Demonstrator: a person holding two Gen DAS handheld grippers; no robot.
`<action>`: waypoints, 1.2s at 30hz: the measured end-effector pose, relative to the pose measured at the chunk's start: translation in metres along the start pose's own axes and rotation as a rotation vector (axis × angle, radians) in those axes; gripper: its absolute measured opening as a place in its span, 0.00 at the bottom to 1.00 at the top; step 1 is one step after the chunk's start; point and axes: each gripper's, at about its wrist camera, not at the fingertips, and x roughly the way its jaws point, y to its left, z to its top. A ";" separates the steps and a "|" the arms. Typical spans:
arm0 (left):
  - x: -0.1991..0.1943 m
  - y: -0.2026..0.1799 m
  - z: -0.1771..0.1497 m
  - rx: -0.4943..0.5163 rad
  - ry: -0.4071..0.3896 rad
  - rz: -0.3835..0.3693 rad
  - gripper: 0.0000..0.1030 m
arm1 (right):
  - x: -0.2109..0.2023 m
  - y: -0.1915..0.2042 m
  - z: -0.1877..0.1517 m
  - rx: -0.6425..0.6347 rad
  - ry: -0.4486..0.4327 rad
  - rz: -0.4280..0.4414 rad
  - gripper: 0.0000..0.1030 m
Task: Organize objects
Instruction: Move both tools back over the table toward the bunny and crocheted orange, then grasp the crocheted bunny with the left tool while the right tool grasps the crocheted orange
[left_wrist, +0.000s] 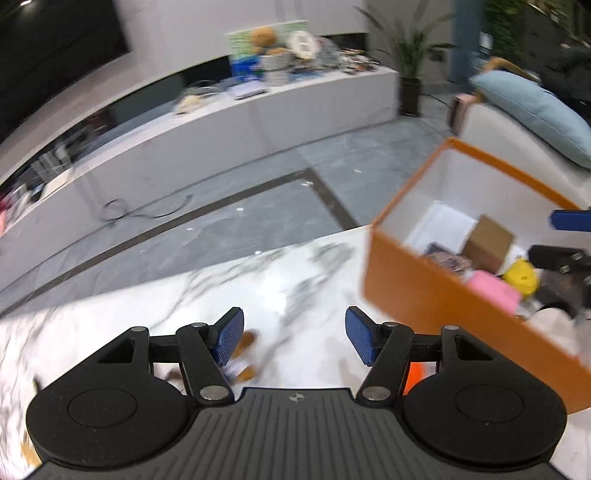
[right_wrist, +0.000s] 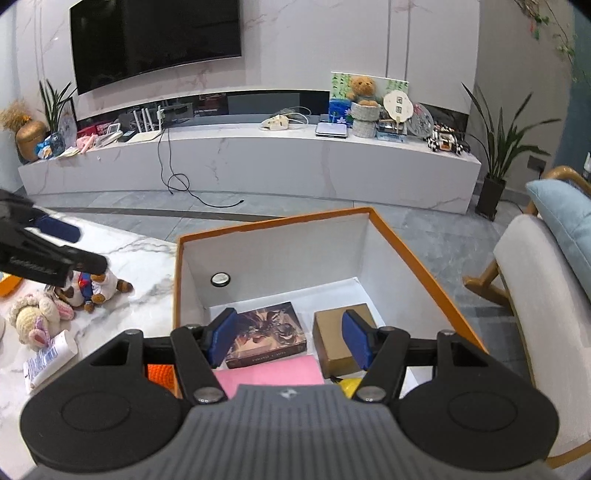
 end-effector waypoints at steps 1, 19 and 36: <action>-0.003 0.007 -0.007 -0.025 -0.013 0.019 0.70 | 0.001 0.003 0.000 -0.009 -0.001 0.002 0.63; -0.029 0.064 -0.110 -0.261 -0.187 0.194 0.85 | -0.007 0.059 -0.005 -0.061 -0.103 0.109 0.66; 0.008 0.078 -0.120 -0.357 -0.072 0.199 0.90 | 0.039 0.143 -0.056 -0.275 -0.065 0.031 0.74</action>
